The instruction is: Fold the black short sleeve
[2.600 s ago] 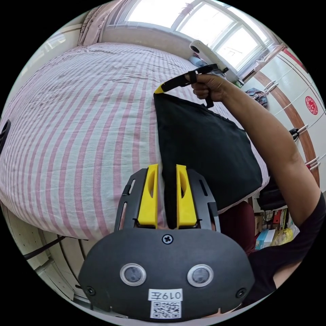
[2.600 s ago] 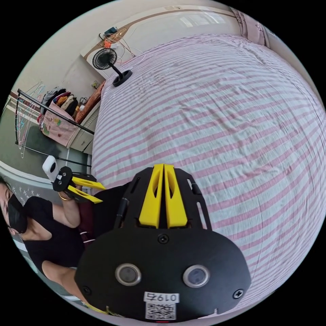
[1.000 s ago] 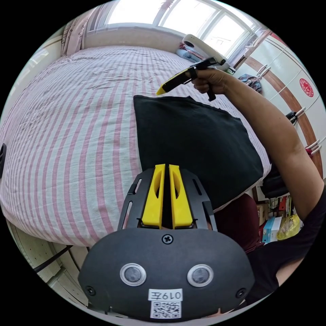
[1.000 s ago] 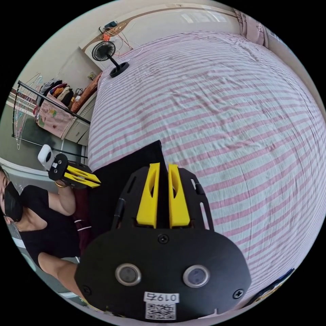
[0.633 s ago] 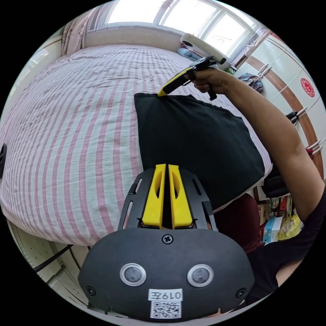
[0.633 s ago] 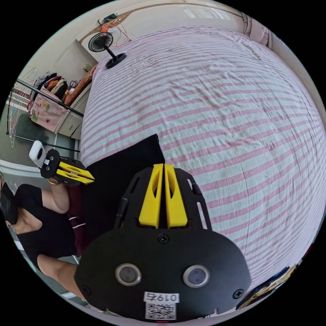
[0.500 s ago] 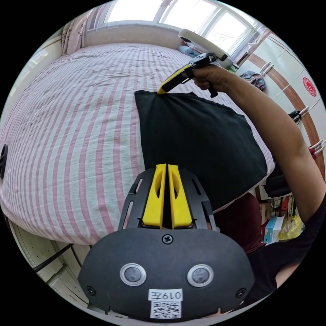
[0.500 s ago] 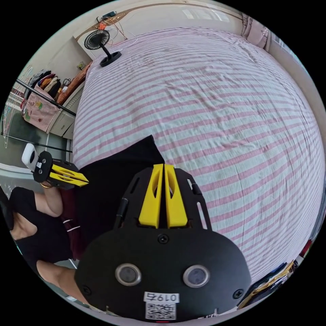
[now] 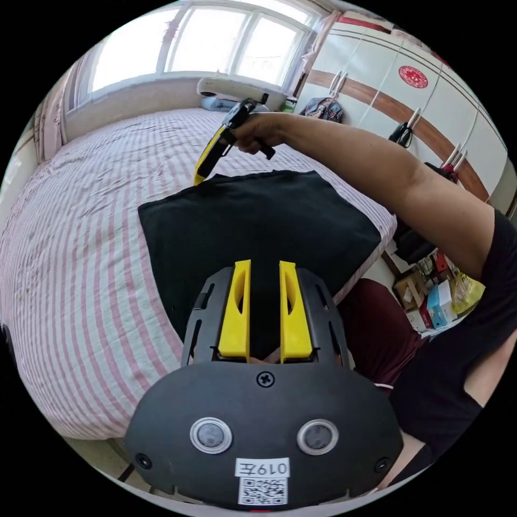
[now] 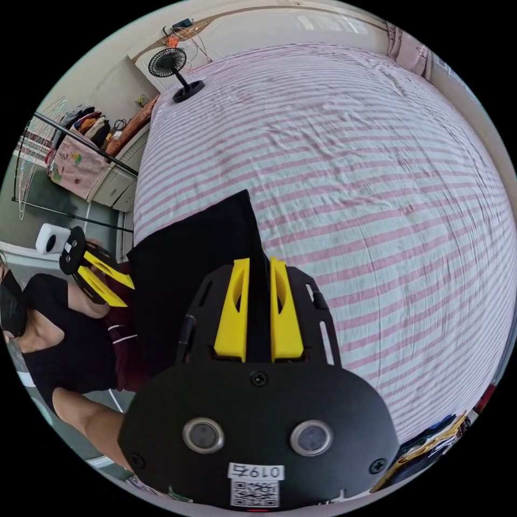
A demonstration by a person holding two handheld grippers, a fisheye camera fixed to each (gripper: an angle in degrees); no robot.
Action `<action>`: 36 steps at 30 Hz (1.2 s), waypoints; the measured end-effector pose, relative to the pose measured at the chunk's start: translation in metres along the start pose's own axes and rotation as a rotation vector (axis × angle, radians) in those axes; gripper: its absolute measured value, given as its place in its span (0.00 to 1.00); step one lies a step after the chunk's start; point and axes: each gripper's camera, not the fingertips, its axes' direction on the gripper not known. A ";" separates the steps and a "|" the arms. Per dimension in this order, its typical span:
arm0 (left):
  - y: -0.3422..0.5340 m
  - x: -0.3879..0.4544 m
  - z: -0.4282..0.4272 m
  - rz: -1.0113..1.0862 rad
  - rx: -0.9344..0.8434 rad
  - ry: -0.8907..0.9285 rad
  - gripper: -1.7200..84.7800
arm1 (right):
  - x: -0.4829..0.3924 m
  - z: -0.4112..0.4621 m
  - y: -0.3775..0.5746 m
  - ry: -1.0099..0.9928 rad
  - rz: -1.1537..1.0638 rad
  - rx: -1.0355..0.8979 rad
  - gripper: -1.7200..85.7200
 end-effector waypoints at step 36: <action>-0.038 0.070 0.167 0.201 -0.203 0.113 0.03 | 0.007 -0.082 0.190 0.039 0.103 0.063 0.01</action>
